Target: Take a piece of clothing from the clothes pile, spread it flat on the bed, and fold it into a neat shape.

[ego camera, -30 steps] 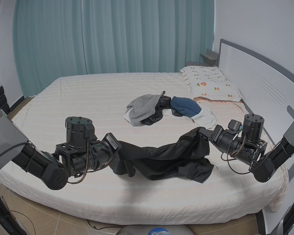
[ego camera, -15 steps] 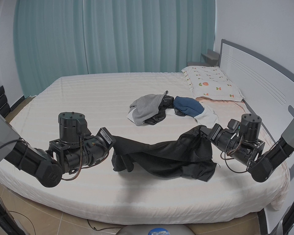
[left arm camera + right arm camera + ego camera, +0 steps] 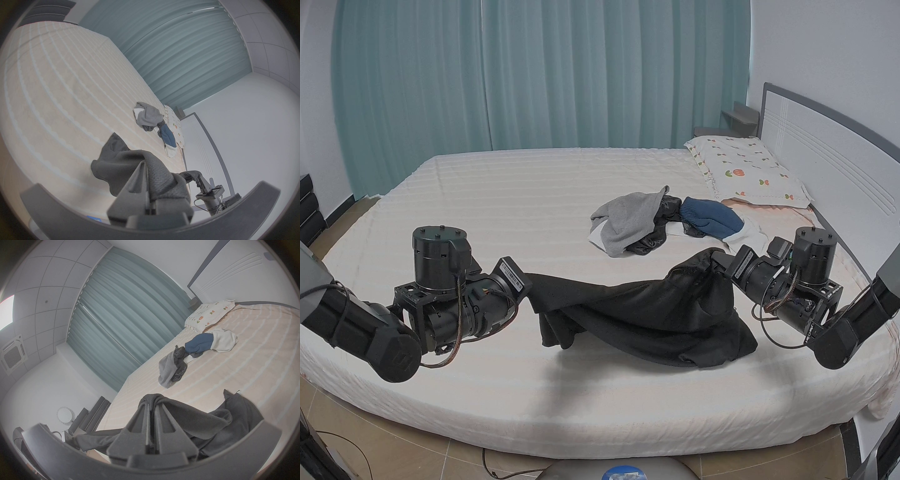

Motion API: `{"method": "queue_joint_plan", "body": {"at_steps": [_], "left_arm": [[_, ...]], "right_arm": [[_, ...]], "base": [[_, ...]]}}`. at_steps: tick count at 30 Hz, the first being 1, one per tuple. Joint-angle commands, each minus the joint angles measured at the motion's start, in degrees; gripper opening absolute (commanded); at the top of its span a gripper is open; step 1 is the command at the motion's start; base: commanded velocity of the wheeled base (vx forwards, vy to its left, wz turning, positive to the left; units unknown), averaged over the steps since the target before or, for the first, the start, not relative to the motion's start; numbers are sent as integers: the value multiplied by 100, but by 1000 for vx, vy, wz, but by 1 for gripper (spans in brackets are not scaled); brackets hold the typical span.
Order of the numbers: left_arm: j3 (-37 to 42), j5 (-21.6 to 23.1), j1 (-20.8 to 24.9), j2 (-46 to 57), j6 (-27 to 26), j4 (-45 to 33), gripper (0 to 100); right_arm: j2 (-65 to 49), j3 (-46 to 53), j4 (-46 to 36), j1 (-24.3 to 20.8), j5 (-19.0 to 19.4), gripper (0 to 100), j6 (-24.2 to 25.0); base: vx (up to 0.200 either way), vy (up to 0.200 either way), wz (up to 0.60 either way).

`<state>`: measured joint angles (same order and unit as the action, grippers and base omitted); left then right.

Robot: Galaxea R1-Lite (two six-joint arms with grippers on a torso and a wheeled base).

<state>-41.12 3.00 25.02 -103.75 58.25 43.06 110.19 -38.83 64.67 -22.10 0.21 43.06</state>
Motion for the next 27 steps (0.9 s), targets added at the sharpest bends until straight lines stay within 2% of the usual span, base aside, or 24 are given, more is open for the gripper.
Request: {"method": "queue_joint_plan", "body": {"at_steps": [1, 17, 27], "left_arm": [[7, -1, -5, 66, 2, 1, 0], [51, 43, -5, 250, 2, -8, 0], [60, 43, -14, 365, -6, -43, 0]], "right_arm": [[2, -55, 2, -5, -3, 0, 10], [-6, -72, 19, 22, 14, 0, 27], [11, -64, 406, 22, 41, 0, 62]], "base": [[0, 200, 0], [0, 200, 0], [0, 200, 0]]}}
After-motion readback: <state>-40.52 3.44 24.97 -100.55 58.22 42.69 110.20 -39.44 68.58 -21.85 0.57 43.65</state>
